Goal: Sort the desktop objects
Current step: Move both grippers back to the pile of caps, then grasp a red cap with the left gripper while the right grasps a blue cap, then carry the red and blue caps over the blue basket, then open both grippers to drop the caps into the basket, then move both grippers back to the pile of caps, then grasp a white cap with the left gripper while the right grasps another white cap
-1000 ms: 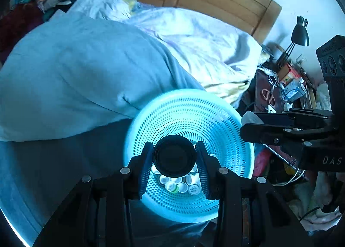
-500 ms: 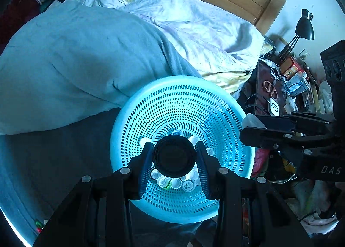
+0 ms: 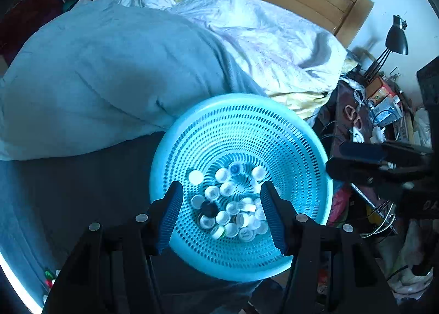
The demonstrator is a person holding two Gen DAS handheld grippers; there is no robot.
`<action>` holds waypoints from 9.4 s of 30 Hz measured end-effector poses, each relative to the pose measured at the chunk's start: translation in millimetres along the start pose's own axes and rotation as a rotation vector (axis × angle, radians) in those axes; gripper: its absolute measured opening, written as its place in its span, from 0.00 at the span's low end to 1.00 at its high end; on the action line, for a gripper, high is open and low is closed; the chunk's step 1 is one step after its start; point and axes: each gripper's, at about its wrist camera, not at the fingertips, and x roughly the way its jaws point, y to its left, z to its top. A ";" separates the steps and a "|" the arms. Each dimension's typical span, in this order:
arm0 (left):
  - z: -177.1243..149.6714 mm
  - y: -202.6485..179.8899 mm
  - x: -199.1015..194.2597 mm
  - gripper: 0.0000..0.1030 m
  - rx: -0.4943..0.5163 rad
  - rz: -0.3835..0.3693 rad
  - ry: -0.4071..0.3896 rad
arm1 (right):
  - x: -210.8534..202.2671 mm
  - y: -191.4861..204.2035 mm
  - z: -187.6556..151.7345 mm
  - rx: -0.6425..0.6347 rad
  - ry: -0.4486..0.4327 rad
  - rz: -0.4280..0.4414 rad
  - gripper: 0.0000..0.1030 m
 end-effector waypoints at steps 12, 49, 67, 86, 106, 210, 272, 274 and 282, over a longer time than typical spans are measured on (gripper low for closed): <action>-159.5 157.0 -47.0 0.51 -0.331 0.221 0.003 | 39.1 131.9 -3.5 -0.257 0.081 0.136 0.64; -614.9 327.1 -114.7 0.24 -1.008 0.530 -0.075 | 211.9 432.6 -198.9 -0.853 0.537 0.302 0.54; -625.1 339.0 -197.3 0.24 -1.144 0.653 -0.235 | 297.0 620.8 -367.8 -1.220 0.558 0.566 0.54; -665.7 361.4 -201.5 0.24 -1.253 0.630 -0.263 | 372.3 673.3 -438.3 -1.393 0.488 0.395 0.41; -525.4 351.7 -259.0 0.24 -1.045 0.641 -0.336 | 197.2 641.4 -280.2 -1.166 0.343 0.596 0.42; 48.0 -22.1 -13.6 0.51 0.071 0.088 -0.006 | -41.7 12.9 15.5 -0.076 -0.067 -0.113 0.62; -545.2 431.8 -153.9 0.26 -0.744 0.453 -0.198 | 277.8 444.3 -171.1 -0.797 0.378 0.149 0.44; -545.8 427.7 -163.2 0.26 -0.762 0.468 -0.217 | 307.6 444.5 -165.4 -0.814 0.368 0.108 0.44; -537.3 429.0 -176.8 0.26 -0.788 0.482 -0.259 | 391.8 459.4 -156.7 -0.837 0.352 0.018 0.44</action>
